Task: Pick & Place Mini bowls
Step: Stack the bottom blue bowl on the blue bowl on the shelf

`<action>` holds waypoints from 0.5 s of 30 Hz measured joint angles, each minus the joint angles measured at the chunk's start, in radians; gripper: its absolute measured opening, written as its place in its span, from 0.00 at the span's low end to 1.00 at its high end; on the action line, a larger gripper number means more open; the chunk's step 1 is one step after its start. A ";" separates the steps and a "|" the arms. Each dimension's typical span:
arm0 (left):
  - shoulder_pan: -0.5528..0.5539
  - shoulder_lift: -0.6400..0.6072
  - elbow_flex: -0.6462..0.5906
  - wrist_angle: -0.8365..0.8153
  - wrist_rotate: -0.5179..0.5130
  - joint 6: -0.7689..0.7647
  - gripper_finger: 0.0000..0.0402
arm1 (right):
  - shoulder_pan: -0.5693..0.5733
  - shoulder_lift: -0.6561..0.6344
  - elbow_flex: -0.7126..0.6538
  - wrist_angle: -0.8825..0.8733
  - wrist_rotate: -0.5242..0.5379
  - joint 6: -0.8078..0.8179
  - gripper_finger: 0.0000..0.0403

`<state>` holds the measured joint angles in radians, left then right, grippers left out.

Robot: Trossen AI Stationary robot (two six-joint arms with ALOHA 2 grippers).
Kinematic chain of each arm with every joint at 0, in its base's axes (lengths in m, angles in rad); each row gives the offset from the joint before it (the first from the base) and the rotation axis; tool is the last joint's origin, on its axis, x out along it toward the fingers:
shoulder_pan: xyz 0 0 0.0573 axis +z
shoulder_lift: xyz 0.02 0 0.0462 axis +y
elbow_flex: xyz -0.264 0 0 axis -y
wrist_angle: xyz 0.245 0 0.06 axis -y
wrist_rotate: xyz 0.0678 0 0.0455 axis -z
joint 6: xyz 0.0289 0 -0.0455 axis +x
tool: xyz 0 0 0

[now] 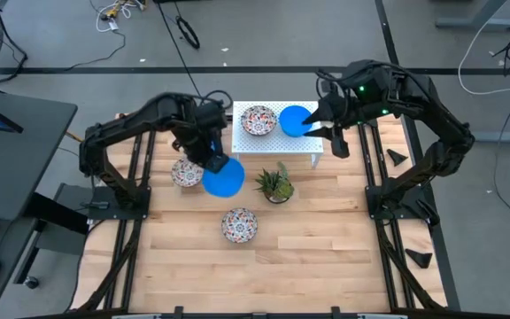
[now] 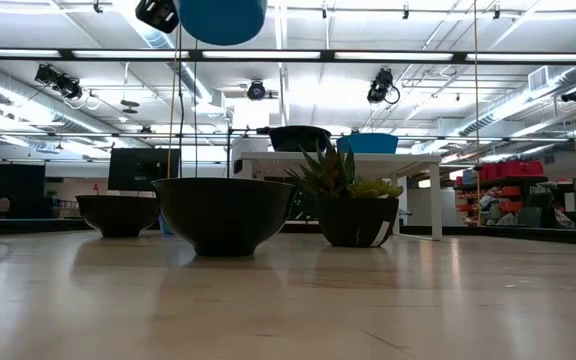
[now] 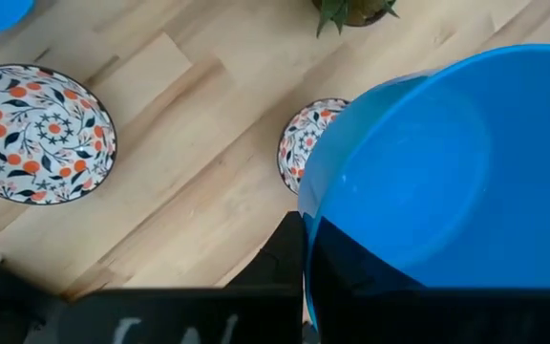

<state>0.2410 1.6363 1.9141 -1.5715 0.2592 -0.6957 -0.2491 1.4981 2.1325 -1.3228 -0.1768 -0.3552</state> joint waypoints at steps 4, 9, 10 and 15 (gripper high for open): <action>0.016 0.000 0.000 0.000 0.000 0.000 0.01 | 0.017 0.032 0.000 -0.005 -0.005 -0.019 0.34; 0.025 0.000 0.000 0.000 0.000 -0.005 0.01 | 0.062 0.083 0.000 0.012 -0.067 -0.074 0.35; 0.025 0.000 0.000 0.000 0.000 -0.006 0.01 | 0.073 0.092 0.000 0.020 -0.067 -0.090 0.36; 0.038 0.000 0.000 0.000 0.011 -0.020 0.01 | 0.123 0.120 -0.001 0.077 -0.068 -0.134 0.47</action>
<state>0.2786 1.6365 1.9141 -1.5715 0.2707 -0.7153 -0.1264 1.6183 2.1311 -1.2461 -0.2443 -0.4888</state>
